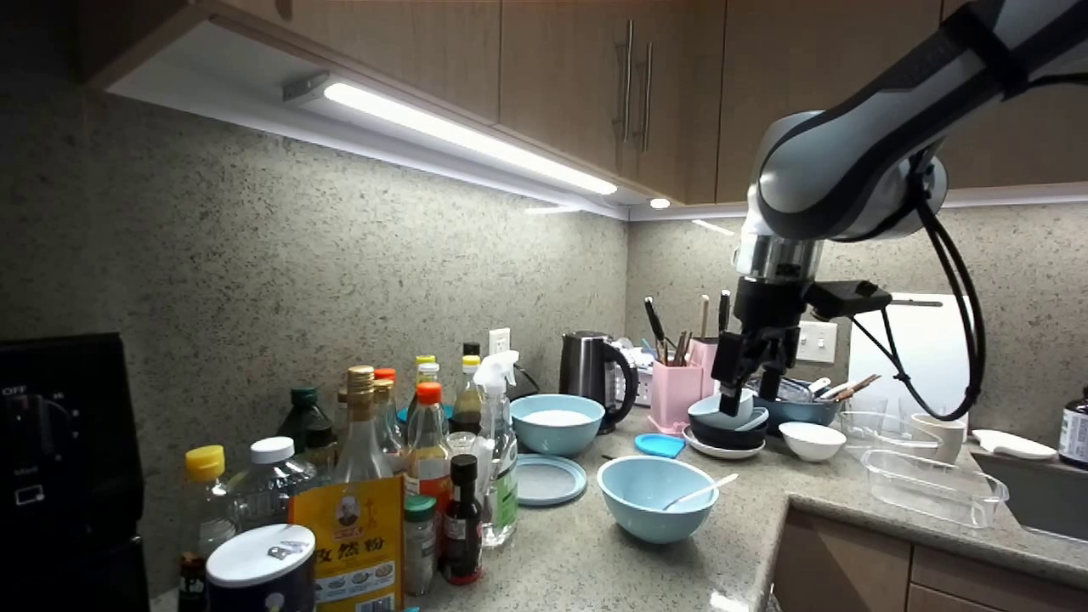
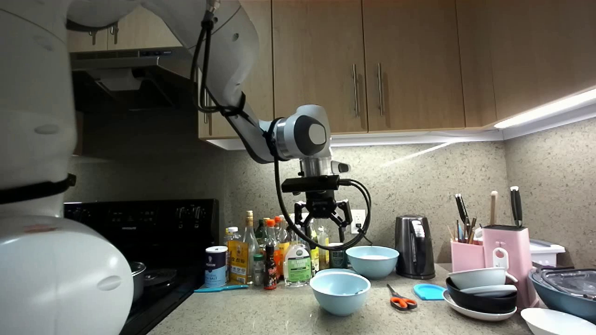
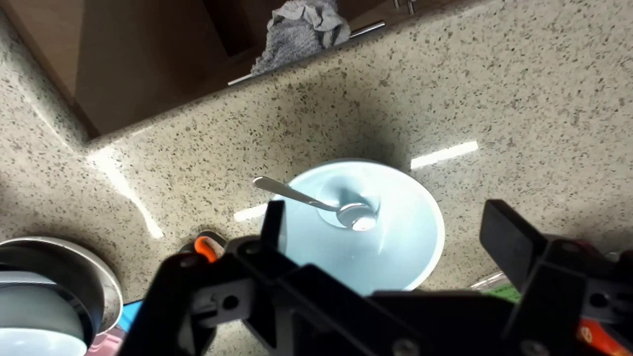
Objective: Stir the bowl
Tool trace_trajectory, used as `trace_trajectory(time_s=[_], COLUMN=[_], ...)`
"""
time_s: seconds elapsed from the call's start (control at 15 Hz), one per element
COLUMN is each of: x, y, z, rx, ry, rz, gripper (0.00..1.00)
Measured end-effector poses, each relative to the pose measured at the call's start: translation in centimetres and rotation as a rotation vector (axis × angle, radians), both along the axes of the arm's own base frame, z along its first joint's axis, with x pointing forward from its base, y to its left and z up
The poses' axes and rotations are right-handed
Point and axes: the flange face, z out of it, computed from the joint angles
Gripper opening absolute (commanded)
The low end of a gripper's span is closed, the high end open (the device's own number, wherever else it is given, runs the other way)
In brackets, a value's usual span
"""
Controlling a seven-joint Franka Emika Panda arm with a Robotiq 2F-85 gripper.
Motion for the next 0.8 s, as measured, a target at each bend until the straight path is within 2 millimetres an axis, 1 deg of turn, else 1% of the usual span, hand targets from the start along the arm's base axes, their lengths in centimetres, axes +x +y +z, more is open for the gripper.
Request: trace_trajectory(time_s=[0.33,0.6,0.67,0.8], x=[4.9,8.8,9.7,10.7], y=[-2.8,-3.5,-3.6,-3.8], z=[-4.3,-7.9,-8.6,-9.3], rx=[-0.018,-0.044,-0.05,-0.055], ry=[0.054,0.09,0.097,0.102], rz=[-0.042,-0.035,-0.034,-0.034], gripper=[1.0,1.0,1.0,1.0])
